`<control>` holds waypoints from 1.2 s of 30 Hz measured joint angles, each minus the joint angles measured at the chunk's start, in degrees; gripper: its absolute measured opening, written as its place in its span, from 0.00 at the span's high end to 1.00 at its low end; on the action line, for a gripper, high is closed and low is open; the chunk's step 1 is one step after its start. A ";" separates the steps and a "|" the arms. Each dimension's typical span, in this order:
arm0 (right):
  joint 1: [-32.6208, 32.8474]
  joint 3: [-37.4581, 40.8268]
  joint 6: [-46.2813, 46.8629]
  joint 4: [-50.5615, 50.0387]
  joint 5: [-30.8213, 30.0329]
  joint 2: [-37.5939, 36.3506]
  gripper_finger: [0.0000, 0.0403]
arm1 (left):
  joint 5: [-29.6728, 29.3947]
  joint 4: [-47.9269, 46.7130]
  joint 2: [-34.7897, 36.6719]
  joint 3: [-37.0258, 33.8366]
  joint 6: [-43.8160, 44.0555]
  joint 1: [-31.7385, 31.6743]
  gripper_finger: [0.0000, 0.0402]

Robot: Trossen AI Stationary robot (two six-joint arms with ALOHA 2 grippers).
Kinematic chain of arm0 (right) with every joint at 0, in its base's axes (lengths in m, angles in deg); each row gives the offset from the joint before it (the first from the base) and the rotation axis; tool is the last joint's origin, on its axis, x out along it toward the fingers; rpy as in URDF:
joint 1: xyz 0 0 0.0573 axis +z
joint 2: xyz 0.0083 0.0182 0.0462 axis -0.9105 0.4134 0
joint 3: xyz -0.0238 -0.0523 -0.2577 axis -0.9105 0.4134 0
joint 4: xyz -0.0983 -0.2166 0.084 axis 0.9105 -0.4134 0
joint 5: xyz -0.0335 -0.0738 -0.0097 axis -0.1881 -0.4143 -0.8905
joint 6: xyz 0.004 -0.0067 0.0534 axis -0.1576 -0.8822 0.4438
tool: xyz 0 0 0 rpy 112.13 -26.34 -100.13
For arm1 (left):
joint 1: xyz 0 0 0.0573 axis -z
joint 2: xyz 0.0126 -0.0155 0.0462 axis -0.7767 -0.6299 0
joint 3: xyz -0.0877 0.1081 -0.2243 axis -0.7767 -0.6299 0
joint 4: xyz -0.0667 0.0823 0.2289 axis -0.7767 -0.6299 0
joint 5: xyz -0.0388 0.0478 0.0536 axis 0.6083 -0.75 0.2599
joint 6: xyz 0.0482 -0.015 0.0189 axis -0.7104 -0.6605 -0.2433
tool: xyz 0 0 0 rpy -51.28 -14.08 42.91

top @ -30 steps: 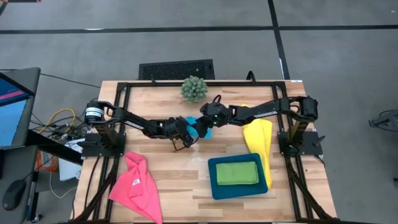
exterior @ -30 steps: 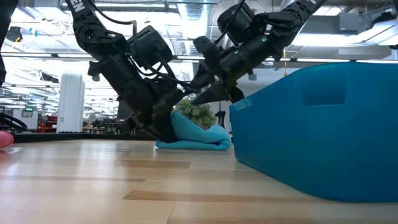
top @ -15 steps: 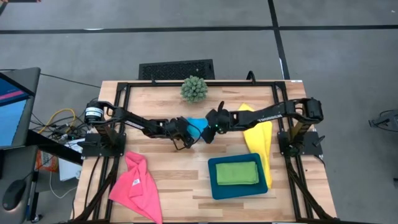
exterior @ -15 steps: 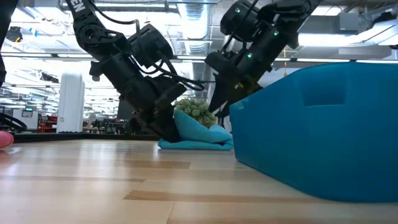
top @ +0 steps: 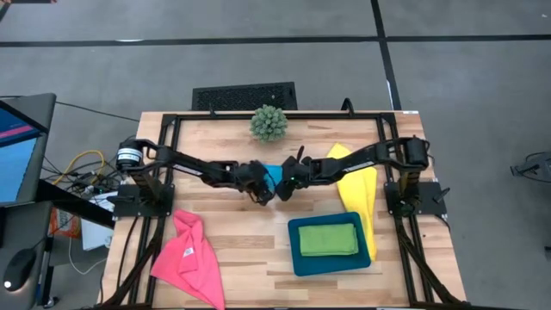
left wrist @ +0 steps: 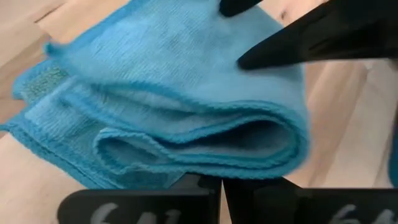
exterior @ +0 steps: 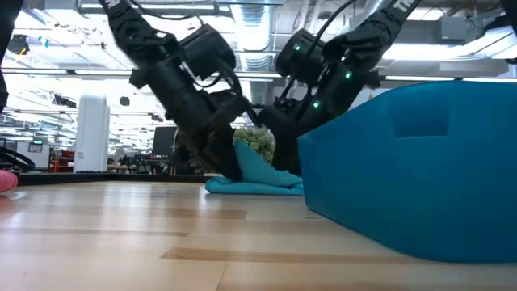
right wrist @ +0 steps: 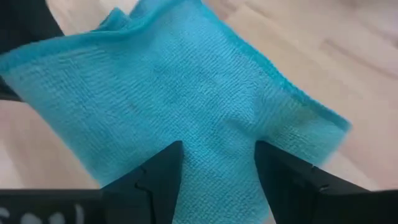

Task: Fold microfiber towels
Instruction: Fold the blue microfiber cloth

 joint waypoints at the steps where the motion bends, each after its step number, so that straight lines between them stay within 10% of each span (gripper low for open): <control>1: -0.11 -0.01 0.05 1.16 0.34 0.81 0.44 | 0.03 -2.82 0.16 1.33 -0.34 0.02 1.00; 12: -0.36 -0.10 0.30 5.29 -0.21 3.16 0.44 | -3.66 -43.60 6.28 16.18 0.93 1.89 1.00; 21: -0.21 0.12 -0.38 7.85 0.16 1.99 0.44 | -16.60 -27.78 13.06 13.28 0.95 6.51 1.00; 36: 3.61 2.04 -0.76 -3.10 -9.75 -8.01 0.44 | -14.14 -18.38 2.23 9.84 -1.49 6.23 1.00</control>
